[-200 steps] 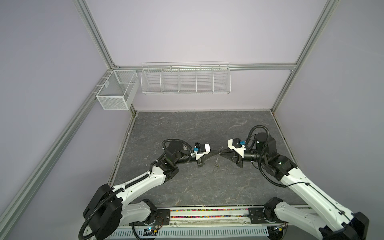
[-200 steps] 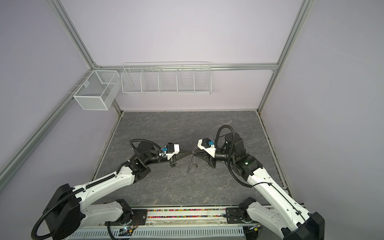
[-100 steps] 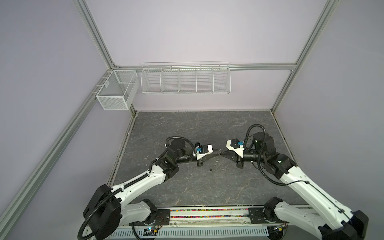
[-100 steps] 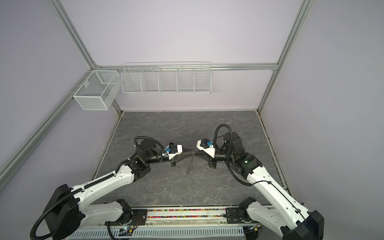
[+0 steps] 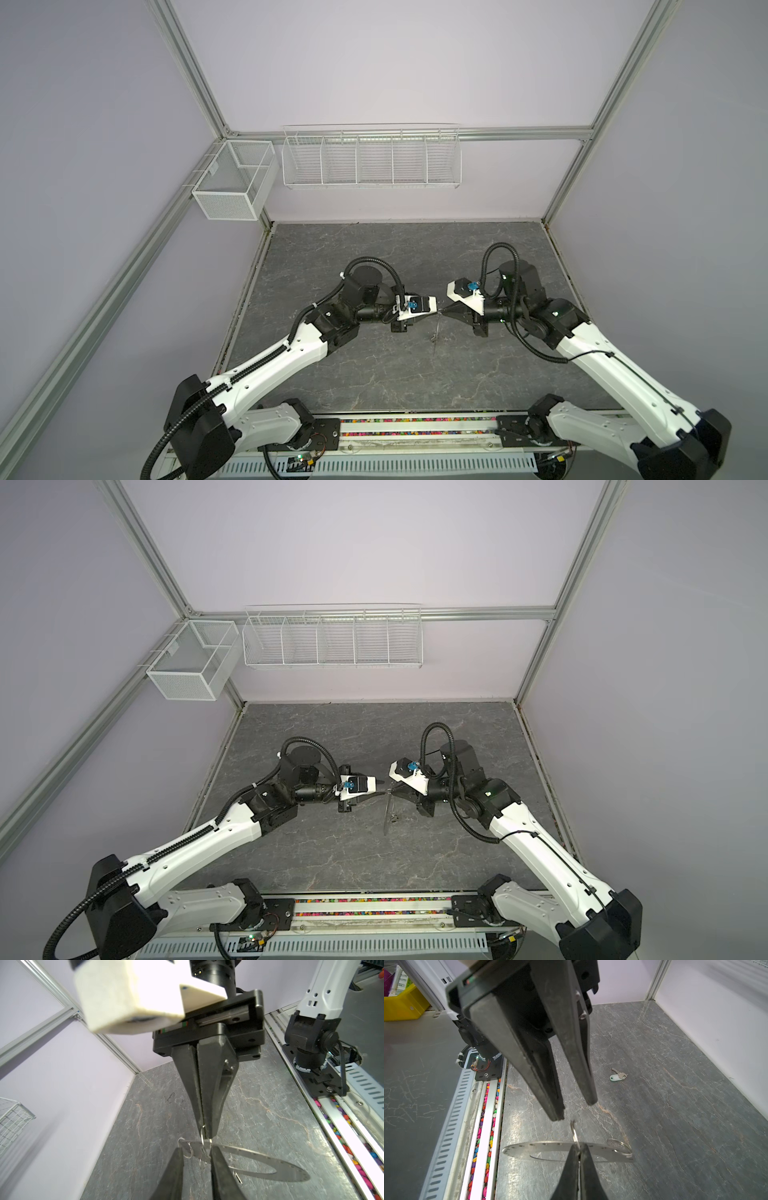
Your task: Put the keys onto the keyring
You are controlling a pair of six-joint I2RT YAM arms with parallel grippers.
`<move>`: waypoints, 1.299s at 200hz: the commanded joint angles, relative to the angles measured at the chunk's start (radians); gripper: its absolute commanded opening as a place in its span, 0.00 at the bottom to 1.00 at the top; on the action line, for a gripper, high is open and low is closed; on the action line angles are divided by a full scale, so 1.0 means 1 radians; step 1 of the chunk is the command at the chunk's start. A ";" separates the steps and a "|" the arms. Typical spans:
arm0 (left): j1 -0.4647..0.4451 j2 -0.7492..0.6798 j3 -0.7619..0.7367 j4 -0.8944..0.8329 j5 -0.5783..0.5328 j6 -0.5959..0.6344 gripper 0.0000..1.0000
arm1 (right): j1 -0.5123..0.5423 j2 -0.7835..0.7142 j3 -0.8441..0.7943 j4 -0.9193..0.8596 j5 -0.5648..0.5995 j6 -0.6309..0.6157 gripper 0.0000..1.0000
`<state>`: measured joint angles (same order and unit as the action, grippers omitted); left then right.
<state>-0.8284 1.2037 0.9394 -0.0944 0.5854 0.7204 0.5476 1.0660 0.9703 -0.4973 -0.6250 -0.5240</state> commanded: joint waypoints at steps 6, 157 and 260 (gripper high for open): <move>-0.007 0.024 0.030 -0.060 -0.001 0.033 0.25 | 0.010 0.006 0.030 -0.005 -0.022 -0.025 0.07; -0.018 0.046 0.038 -0.047 -0.030 0.002 0.14 | 0.044 0.037 0.035 -0.012 0.010 -0.030 0.07; -0.019 0.051 0.029 -0.046 -0.043 0.004 0.00 | 0.049 0.035 0.027 -0.003 0.025 -0.031 0.07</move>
<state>-0.8448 1.2572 0.9581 -0.1410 0.5526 0.7055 0.5873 1.1007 0.9813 -0.5049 -0.5755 -0.5468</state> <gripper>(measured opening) 0.050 0.075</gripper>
